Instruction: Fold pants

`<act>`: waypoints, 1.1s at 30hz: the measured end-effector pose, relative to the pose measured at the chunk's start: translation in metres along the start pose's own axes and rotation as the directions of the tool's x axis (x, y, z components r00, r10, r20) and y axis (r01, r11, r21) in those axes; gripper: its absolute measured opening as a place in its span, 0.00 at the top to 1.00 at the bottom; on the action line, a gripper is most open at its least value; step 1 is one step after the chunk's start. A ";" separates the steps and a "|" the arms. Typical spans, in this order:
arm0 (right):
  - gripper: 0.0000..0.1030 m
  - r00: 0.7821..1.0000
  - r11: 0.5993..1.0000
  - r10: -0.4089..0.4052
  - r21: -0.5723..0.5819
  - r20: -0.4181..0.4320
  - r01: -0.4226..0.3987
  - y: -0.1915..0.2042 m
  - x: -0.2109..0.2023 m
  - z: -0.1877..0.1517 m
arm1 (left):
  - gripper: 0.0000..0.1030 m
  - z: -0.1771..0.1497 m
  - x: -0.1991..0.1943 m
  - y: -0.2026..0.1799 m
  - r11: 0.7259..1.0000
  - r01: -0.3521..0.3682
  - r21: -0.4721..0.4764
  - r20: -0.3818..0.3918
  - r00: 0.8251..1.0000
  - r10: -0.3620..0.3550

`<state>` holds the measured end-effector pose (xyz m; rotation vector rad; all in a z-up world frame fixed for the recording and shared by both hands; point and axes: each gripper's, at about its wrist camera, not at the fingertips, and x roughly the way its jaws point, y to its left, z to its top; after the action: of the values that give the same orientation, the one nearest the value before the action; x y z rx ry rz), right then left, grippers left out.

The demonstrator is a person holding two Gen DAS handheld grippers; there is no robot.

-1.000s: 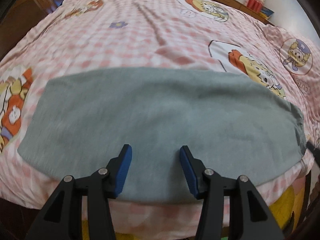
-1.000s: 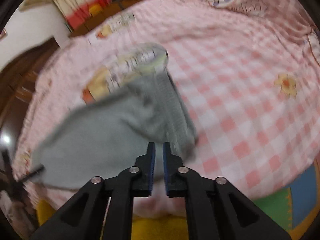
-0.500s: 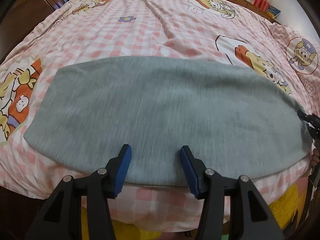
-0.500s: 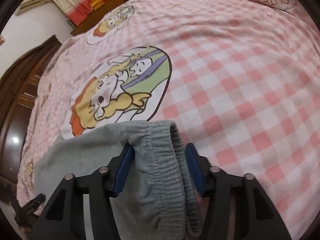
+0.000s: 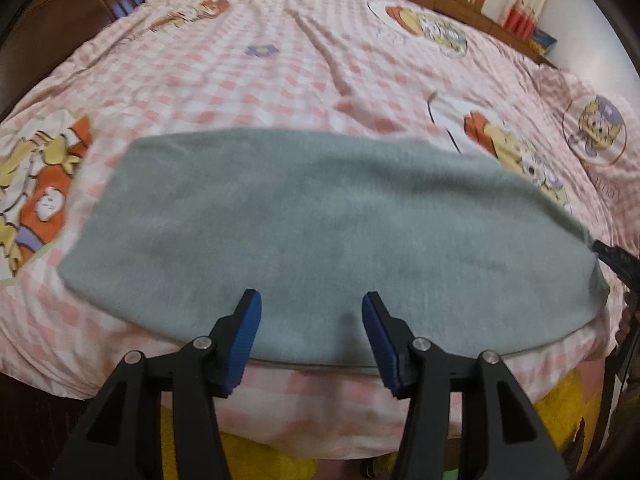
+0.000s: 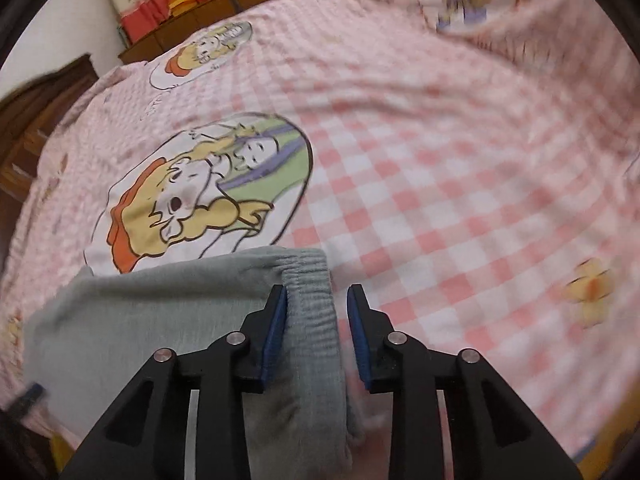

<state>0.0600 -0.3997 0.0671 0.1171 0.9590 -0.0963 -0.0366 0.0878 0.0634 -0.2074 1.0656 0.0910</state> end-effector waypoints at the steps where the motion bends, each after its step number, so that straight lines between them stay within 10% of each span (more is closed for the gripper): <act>1: 0.70 0.999 0.999 -0.034 -0.030 0.024 0.034 0.006 -0.011 -0.001 | 0.47 0.001 -0.005 0.006 1.000 -0.014 -0.002 0.012 1.000 0.014; 6: 0.70 0.996 0.993 -0.065 -0.092 0.064 0.071 0.030 -0.047 -0.010 | 0.46 0.007 -0.025 0.048 0.995 -0.073 -0.073 0.057 0.995 0.077; 15: 0.70 0.993 0.989 0.101 -0.107 -0.055 -0.107 0.084 -0.052 -0.048 | 0.47 -0.009 -0.037 0.129 0.959 -0.044 -0.280 0.045 0.997 0.059; 33: 0.69 0.971 0.978 0.159 -0.104 -0.181 -0.180 0.135 -0.010 -0.100 | 0.47 -0.021 0.002 0.124 0.932 0.119 -0.342 0.067 0.992 -0.102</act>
<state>-0.0082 -0.2518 0.0259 0.0976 1.1202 0.1311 -0.0753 0.2039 0.0364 -0.5811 0.9826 0.1812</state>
